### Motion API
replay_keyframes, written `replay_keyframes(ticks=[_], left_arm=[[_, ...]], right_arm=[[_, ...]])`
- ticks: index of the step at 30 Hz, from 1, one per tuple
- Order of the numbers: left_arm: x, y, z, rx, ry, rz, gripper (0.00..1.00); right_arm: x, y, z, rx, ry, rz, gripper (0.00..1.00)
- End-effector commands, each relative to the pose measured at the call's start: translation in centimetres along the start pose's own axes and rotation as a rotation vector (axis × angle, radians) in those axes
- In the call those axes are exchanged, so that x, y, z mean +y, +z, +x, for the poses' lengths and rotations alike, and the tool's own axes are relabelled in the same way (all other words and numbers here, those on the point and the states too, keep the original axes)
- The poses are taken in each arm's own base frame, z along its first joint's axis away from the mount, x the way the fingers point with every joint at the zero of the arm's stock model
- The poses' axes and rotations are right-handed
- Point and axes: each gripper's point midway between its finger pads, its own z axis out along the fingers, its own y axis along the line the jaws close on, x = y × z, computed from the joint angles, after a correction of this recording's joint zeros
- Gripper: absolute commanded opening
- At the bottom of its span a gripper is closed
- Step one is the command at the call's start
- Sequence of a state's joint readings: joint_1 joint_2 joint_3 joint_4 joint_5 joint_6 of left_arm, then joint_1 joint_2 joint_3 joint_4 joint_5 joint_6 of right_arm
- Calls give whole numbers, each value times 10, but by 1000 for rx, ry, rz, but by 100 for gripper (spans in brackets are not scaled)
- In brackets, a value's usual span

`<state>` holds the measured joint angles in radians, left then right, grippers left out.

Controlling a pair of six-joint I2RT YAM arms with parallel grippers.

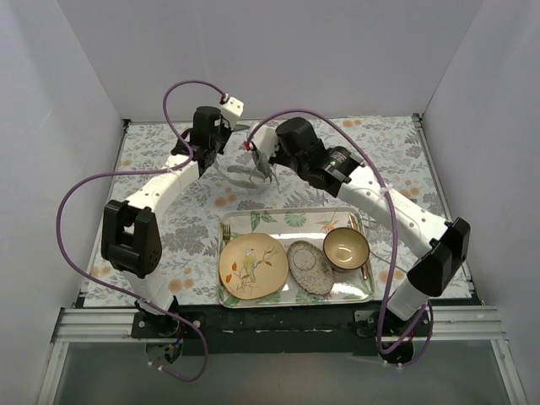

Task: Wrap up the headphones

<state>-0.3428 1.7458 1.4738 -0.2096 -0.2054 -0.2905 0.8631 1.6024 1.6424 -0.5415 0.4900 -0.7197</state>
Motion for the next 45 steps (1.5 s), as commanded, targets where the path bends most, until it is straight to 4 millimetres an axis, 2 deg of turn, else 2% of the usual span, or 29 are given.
replay_keyframes(ticks=[1,3,4,5,6,7,9,14,15,16,18,21,25,27,28,29,31,32,33,34,35,36,38,39,40,41,42,44,45], left_arm=[[-26,-53,-60,-201,35,133,0],[-39,-63,-57,-180,7,205,0],[-41,-67,-57,-171,-9,225,0],[-52,-73,-60,-182,-18,295,0],[-55,-79,-60,-167,-29,324,0],[-62,-84,-61,-161,-57,363,0],[-74,-98,-67,-162,-83,453,0],[-93,-125,-76,-157,-148,605,0],[-99,-132,-75,-146,-158,650,0],[-101,-138,-81,-153,-172,677,0],[-109,-150,-87,-148,-210,751,0],[-110,-163,-101,-158,-262,796,0],[-98,-176,-120,-179,-345,817,0],[-89,-183,-129,-195,-376,825,0],[-88,-186,-133,-196,-398,834,0],[-88,-191,-137,-202,-405,848,0],[-81,-202,-153,-230,-437,857,0],[-73,-209,-165,-260,-446,851,0],[-69,-209,-169,-266,-458,844,0],[-64,-212,-177,-280,-476,835,0],[-57,-211,-181,-285,-487,805,0],[-47,-218,-196,-329,-484,782,0],[-35,-220,-208,-354,-500,733,0],[-24,-232,-225,-407,-500,710,0],[-21,-233,-230,-419,-506,698,0],[-15,-238,-238,-440,-521,684,0],[-8,-242,-244,-458,-533,661,0],[5,-257,-260,-512,-563,639,0],[10,-262,-265,-529,-575,625,0]], right_arm=[[-36,7,-5,30,85,38,1],[-53,14,1,36,142,41,1],[-54,25,2,44,157,29,1],[-67,22,-7,7,187,31,1],[-76,27,-3,9,212,39,1],[-76,36,-2,13,226,30,1],[-86,40,-6,-12,250,41,1],[-91,60,10,-24,376,-2,1],[-97,64,23,-15,418,-1,1],[-100,65,23,-34,439,-2,1],[-93,72,29,-38,449,-33,1],[-88,76,34,-33,462,-44,1],[-78,82,53,-30,542,-69,1],[-81,81,49,-99,585,-87,1],[-75,82,46,-122,590,-117,1],[-62,85,44,-140,589,-165,5],[-58,85,34,-203,590,-196,11],[-42,88,34,-223,599,-246,18],[-50,84,22,-297,602,-227,23],[-48,82,16,-336,628,-240,28],[-26,85,17,-357,642,-303,38],[-40,79,1,-460,646,-269,40],[-33,75,-10,-544,697,-304,48],[-20,78,-6,-552,723,-326,50],[-28,76,-16,-636,724,-300,52],[-24,74,-19,-662,759,-321,54],[-12,81,-12,-651,778,-334,54],[-17,86,-11,-684,788,-284,56],[-11,93,-6,-670,819,-286,56]])
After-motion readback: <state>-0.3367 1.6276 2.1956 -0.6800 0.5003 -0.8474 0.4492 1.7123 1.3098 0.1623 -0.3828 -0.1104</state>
